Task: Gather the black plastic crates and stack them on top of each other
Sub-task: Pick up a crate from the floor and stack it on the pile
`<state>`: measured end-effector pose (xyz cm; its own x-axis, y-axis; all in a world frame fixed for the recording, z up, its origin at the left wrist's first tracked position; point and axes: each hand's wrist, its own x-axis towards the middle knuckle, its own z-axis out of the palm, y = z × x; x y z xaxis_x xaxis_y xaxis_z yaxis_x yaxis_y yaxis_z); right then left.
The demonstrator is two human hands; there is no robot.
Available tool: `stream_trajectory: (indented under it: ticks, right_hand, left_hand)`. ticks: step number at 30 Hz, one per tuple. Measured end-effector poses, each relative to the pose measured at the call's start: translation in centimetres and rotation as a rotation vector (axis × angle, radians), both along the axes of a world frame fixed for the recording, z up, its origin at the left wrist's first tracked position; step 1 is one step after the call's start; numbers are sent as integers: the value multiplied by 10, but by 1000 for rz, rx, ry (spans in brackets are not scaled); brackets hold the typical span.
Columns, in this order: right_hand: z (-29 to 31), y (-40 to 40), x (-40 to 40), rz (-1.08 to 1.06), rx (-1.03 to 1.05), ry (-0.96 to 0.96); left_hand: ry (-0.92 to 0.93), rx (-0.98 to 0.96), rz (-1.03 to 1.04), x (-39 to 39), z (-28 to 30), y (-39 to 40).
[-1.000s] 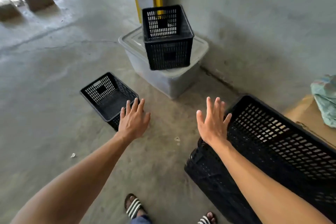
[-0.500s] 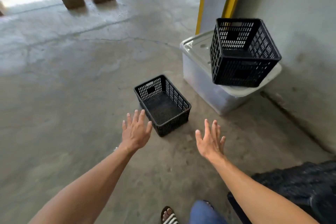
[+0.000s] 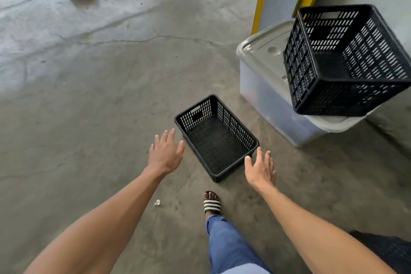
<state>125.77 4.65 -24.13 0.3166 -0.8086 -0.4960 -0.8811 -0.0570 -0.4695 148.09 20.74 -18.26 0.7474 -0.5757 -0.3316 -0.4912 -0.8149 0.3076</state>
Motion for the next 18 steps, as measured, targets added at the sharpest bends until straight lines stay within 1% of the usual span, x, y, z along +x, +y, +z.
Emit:
stream_trajectory:
  ticks: [5, 9, 11, 14, 18]
  right_hand:
    - [-12, -43, 68, -118, 58, 19]
    - [-28, -70, 105, -222, 84, 1]
    - [-42, -79, 117, -313, 118, -10]
    - [-72, -87, 127, -462, 179, -23]
    - [-126, -101, 136, -642, 226, -37]
  left_hand:
    - [54, 12, -40, 89, -9, -60]
    - [117, 11, -87, 137, -29, -104]
    - [157, 17, -104, 159, -43, -128]
    - [221, 14, -120, 194, -73, -164]
    - [262, 31, -142, 248, -137, -214]
